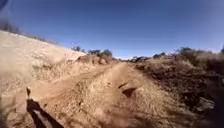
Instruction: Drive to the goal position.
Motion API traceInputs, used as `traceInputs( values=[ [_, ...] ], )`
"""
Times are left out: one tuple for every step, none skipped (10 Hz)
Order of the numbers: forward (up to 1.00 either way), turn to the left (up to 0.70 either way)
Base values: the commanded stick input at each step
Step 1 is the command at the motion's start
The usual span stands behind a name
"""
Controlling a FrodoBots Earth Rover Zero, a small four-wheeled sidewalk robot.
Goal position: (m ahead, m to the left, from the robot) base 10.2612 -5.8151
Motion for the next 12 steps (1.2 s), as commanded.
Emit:
traceInputs(
  values=[
    [0.50, 0.00],
    [0.50, 0.00],
    [0.50, 0.00],
    [0.50, 0.00],
    [0.50, 0.00],
    [0.50, 0.00],
    [0.50, 0.00],
    [0.50, 0.00],
    [0.50, 0.00],
    [0.50, 0.24],
    [0.50, 0.50],
    [0.50, 0.46]
  ],
)
